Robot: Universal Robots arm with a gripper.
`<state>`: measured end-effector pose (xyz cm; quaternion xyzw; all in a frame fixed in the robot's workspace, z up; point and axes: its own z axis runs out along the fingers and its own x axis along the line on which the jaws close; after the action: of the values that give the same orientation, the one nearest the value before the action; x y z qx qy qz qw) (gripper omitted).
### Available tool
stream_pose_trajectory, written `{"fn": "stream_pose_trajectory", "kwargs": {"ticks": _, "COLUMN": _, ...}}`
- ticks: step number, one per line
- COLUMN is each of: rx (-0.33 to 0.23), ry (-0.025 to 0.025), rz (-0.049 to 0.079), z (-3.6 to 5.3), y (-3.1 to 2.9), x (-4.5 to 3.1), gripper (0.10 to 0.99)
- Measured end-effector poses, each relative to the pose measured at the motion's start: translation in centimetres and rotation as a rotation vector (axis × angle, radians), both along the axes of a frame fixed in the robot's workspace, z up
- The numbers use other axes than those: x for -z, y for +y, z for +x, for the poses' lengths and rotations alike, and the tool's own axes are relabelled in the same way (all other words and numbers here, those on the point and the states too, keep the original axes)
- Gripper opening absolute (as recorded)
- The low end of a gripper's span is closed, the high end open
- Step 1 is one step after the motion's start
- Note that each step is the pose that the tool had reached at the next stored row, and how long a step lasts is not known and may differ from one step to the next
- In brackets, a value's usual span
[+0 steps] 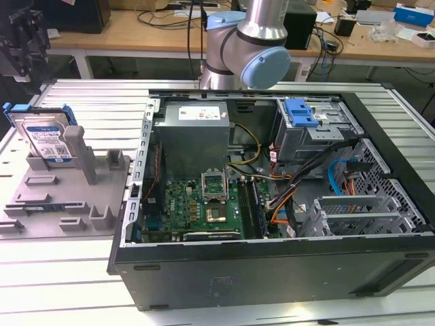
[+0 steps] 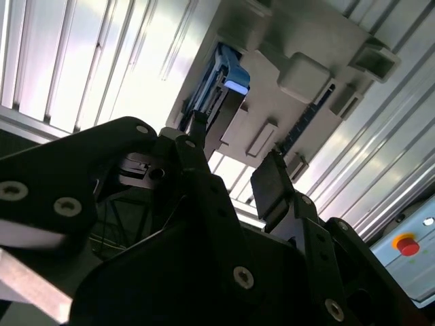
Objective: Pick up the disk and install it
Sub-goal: 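Pick up the disk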
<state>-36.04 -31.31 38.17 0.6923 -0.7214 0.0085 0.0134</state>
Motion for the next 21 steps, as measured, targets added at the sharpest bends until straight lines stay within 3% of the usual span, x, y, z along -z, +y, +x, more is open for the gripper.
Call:
{"fn": "stream_pose_trajectory", "kwargs": {"ticks": 7, "rx": -0.014, "ry": 0.0000, "rz": 0.000, "z": -0.66, "y": 0.43, "x": 0.25, "gripper": 0.541}}
{"fn": "stream_pose_trajectory", "kwargs": {"ticks": 21, "rx": -0.056, "ry": 0.0000, "rz": 0.000, "z": -3.03, "y": 1.16, "x": 1.29, "gripper": 0.541}}
